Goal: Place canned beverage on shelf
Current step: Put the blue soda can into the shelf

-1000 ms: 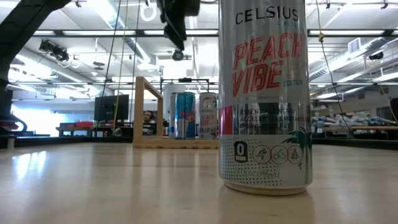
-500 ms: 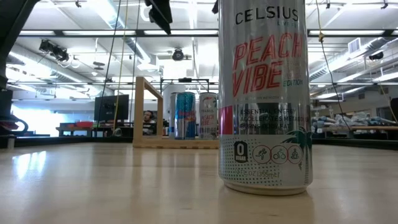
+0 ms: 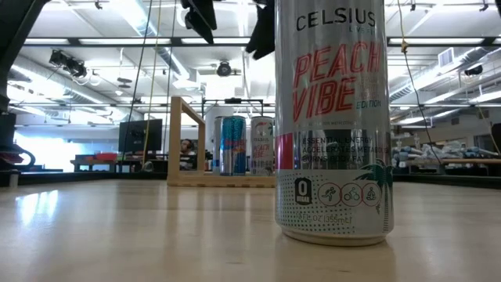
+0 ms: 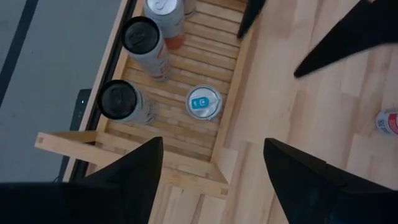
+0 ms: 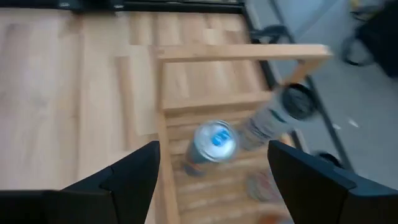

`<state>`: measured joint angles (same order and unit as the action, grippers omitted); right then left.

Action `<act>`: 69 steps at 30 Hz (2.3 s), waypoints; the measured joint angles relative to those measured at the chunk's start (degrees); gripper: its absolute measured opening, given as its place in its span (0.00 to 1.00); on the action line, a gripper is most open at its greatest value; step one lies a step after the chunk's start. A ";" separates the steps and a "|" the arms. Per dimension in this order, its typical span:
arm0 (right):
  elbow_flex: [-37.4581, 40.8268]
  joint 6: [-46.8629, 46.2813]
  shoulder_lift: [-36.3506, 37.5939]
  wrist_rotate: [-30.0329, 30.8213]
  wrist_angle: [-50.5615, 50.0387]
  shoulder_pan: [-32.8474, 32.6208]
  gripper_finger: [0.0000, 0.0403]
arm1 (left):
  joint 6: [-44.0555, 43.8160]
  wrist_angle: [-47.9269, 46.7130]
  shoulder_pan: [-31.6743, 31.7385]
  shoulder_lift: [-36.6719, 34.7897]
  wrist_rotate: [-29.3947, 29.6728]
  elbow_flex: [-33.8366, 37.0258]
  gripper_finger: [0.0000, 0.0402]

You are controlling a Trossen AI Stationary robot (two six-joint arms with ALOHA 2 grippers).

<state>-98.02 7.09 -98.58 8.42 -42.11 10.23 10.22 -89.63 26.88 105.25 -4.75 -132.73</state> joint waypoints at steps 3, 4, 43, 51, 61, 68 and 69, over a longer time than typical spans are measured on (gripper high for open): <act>0.00 2.75 -2.39 -4.16 0.92 1.22 0.76 | -0.21 -0.06 -0.30 0.00 -0.06 0.00 0.70; 0.00 3.37 -3.05 -4.62 1.07 1.67 0.76 | -0.35 -0.06 -0.50 0.00 -0.02 0.00 0.70; 0.11 5.51 -17.57 -11.39 8.57 8.03 0.76 | -0.53 -0.38 -1.14 0.09 -0.15 0.04 0.70; 0.07 5.90 -17.76 -11.10 8.85 8.18 0.72 | 0.67 -0.36 -1.14 0.09 -0.11 0.04 0.70; -0.01 3.59 -17.56 -10.98 7.46 8.30 0.62 | 0.71 -0.36 -1.14 0.09 -0.05 0.04 0.70; -0.71 -1.44 -15.65 -11.29 -0.61 8.36 0.62 | 0.94 -0.38 -0.95 0.09 0.00 0.04 0.70; -0.61 -1.55 -15.04 -11.22 -1.76 8.36 0.62 | 0.94 -0.36 -0.95 0.09 0.00 0.04 0.70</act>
<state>-98.63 5.54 -113.62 -2.80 -43.87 18.59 11.16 -90.00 25.93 105.34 -4.75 -132.68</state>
